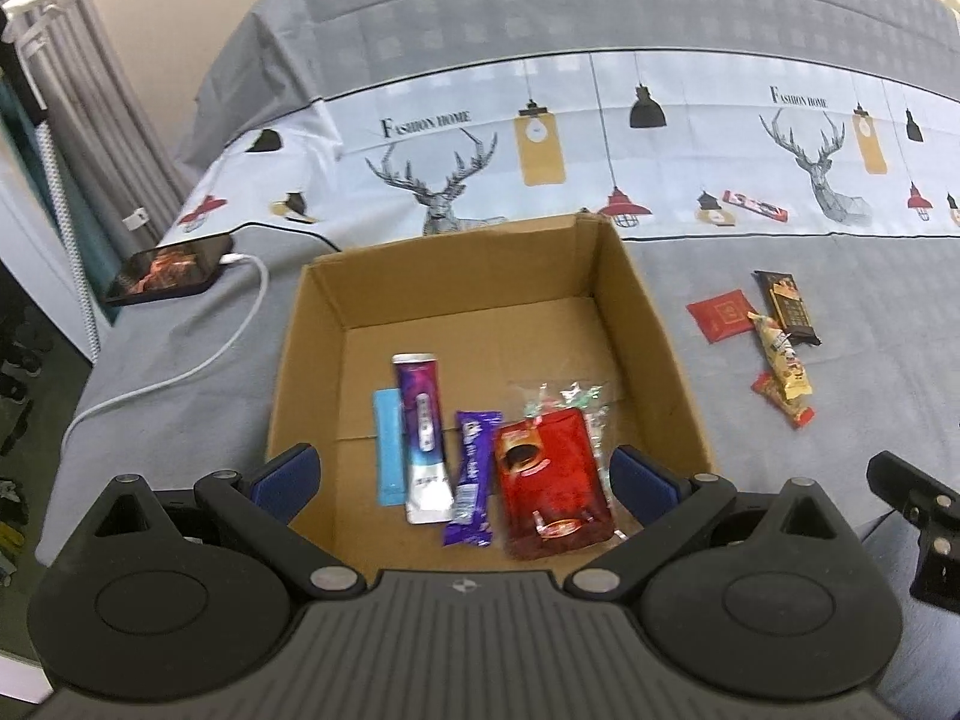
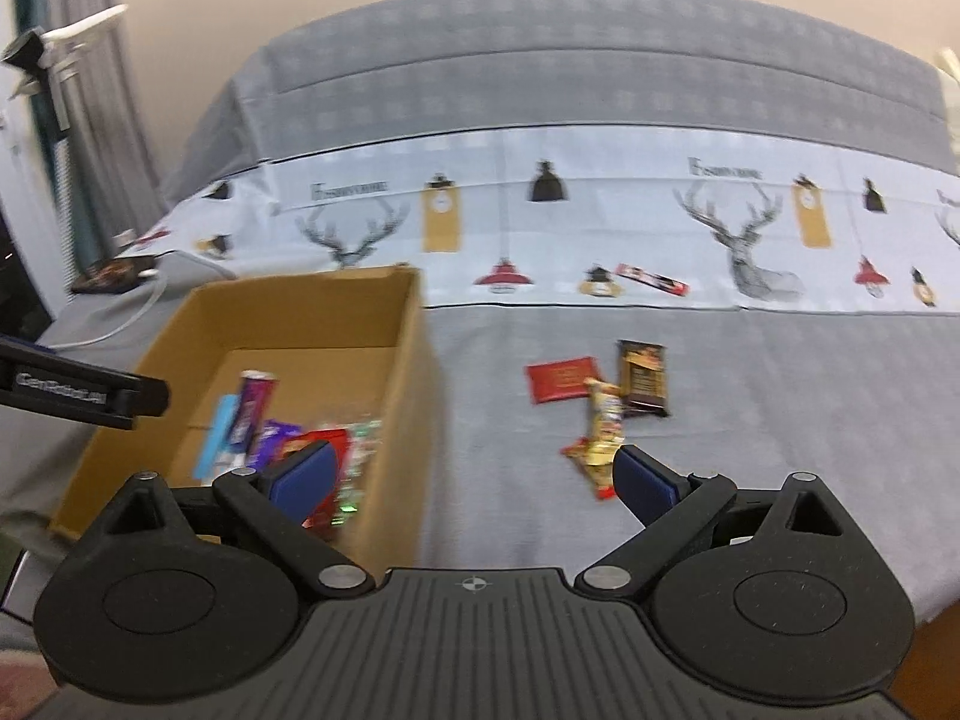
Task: Organize snacks
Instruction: 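Grasp the red packet with the left tool while the right grasps the yellow candy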
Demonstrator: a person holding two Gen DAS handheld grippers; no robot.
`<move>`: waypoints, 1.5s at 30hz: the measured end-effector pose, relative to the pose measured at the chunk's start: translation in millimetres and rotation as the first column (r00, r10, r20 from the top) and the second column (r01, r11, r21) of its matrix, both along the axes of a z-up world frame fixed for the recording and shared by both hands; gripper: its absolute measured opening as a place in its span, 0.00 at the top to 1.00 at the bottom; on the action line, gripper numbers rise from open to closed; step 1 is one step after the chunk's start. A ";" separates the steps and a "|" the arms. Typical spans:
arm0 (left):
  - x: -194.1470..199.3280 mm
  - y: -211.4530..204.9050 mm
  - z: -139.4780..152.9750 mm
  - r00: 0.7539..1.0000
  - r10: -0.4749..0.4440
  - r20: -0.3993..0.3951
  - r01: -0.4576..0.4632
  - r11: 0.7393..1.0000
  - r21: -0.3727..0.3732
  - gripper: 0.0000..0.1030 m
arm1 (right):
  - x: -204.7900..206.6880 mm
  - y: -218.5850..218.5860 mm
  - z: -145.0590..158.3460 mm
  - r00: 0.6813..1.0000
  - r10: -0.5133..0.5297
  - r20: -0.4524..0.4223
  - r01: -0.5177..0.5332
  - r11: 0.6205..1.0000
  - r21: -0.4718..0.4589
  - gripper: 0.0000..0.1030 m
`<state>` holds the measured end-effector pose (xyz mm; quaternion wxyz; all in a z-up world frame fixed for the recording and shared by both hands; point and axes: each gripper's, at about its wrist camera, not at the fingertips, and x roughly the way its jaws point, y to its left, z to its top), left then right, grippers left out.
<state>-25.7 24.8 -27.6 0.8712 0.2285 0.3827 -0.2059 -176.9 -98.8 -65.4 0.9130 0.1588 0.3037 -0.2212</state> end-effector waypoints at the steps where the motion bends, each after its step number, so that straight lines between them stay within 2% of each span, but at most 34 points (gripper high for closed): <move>1: 1.3 -4.6 -1.4 1.000 -0.002 -0.004 0.002 1.000 0.004 0.00 | -1.4 -6.2 -3.9 1.000 -0.016 -0.005 0.016 1.000 0.004 0.04; 10: 16.5 -42.9 -17.1 0.999 -0.006 -0.042 0.008 0.998 0.056 0.00 | -3.1 -70.3 -53.8 0.988 -0.129 -0.090 0.131 0.991 0.018 0.03; 18: 30.6 -79.3 -23.2 0.999 -0.006 -0.046 0.010 0.997 0.083 0.00 | 16.5 -119.9 -107.0 0.975 -0.178 -0.135 0.186 0.981 0.049 0.03; 23: 39.6 -96.7 -25.0 0.999 -0.002 -0.033 0.005 0.995 0.104 0.00 | 44.2 -144.4 -135.2 0.977 -0.166 -0.131 0.180 0.978 0.106 0.03; 30: 45.4 -116.4 -30.8 0.999 -0.012 -0.040 0.017 0.992 0.128 0.00 | 111.9 -175.3 -175.3 0.976 -0.143 -0.166 0.176 0.963 0.205 0.04; 31: 45.3 -121.4 -31.4 0.999 -0.022 -0.038 0.027 0.991 0.132 0.00 | 120.0 -179.1 -182.1 0.975 -0.137 -0.175 0.174 0.960 0.220 0.06; 32: 44.7 -126.6 -31.5 0.999 -0.032 -0.033 0.036 0.990 0.134 0.00 | 125.3 -181.0 -187.5 0.975 -0.131 -0.178 0.170 0.959 0.227 0.23; 33: 44.0 -131.8 -32.0 0.999 -0.041 -0.029 0.045 0.990 0.135 0.00 | 129.4 -181.5 -191.5 0.976 -0.134 -0.170 0.169 0.962 0.212 0.52; 34: 43.6 -139.4 -32.2 0.998 -0.055 -0.023 0.058 0.989 0.136 0.00 | 130.9 -179.5 -191.4 0.975 -0.145 -0.167 0.172 0.971 0.166 0.65; 35: 43.3 -146.5 -32.5 0.997 -0.069 -0.019 0.071 0.988 0.134 0.00 | 131.9 -178.6 -190.9 0.976 -0.132 -0.174 0.158 0.978 0.140 0.84; 38: 43.2 -176.7 -35.9 0.992 -0.125 -0.022 0.126 0.985 0.122 0.00 | 113.9 -185.1 -184.5 0.973 -0.170 -0.154 0.199 0.961 0.193 0.84; 41: 47.2 -212.5 -47.2 0.983 -0.175 -0.060 0.180 0.979 0.096 0.00 | 78.5 -194.5 -169.0 0.965 -0.235 -0.119 0.258 0.932 0.253 0.84; 43: 50.6 -241.2 -62.0 0.965 -0.240 -0.108 0.250 0.964 0.087 0.00 | 50.1 -201.2 -157.5 0.950 -0.299 -0.085 0.311 0.913 0.265 0.84; 45: 56.0 -272.3 -84.1 0.931 -0.313 -0.186 0.335 0.937 0.101 0.00 | 27.5 -210.3 -151.0 0.929 -0.361 -0.078 0.369 0.893 0.256 0.84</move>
